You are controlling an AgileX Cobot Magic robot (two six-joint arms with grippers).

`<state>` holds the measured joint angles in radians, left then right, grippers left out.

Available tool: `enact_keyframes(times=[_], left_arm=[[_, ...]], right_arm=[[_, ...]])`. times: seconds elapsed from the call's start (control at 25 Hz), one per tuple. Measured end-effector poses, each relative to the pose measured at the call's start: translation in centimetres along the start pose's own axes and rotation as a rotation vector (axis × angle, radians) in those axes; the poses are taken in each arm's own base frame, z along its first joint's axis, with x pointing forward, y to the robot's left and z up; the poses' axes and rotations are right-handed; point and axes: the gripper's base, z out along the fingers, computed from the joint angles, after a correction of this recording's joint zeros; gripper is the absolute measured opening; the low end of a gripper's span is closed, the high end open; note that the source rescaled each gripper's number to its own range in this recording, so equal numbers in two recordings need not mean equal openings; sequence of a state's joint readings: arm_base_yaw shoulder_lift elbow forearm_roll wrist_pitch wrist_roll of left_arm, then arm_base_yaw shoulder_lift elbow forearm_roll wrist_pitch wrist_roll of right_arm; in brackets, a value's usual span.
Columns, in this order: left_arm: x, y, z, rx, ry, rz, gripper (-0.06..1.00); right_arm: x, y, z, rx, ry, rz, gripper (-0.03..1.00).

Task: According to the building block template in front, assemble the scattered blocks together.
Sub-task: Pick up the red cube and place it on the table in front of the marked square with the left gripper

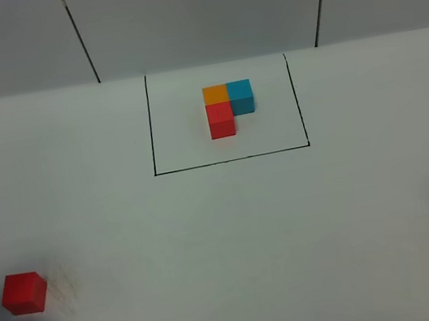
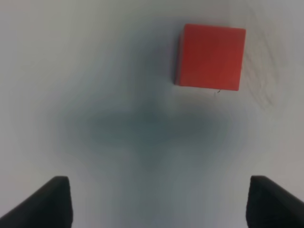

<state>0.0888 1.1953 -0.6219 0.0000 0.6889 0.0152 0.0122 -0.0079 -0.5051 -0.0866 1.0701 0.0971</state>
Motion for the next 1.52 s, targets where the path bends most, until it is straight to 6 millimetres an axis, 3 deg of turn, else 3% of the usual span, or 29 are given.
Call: enact_keyframes(times=[0.24,0.56,0.84,1.12,1.36,1.52], left_arm=[[-1.0,-0.1,2.5,0.012,0.019,-0.015,0.84],[-2.4,-0.2,3.6,0.019,-0.083,-0.016,0.84],[-3.3,-2.0,6.9,0.052,-0.075,0.035,0.84],[-3.2,-3.4,10.1,0.074,-0.020,0.057,0.84],[-3.0,-3.8,11.5,0.079,0.011,0.054,0.84],[-3.0,-3.9,11.9,0.078,0.017,0.055,0.76]], right_arm=[[0.0,0.0,0.0,0.000,0.000,0.000,0.00],[0.0,0.0,0.0,0.000,0.000,0.000,0.00],[0.0,0.0,0.0,0.000,0.000,0.000,0.00],[0.0,0.0,0.0,0.000,0.000,0.000,0.00],[0.0,0.0,0.0,0.000,0.000,0.000,0.00],[0.0,0.0,0.0,0.000,0.000,0.000,0.00]])
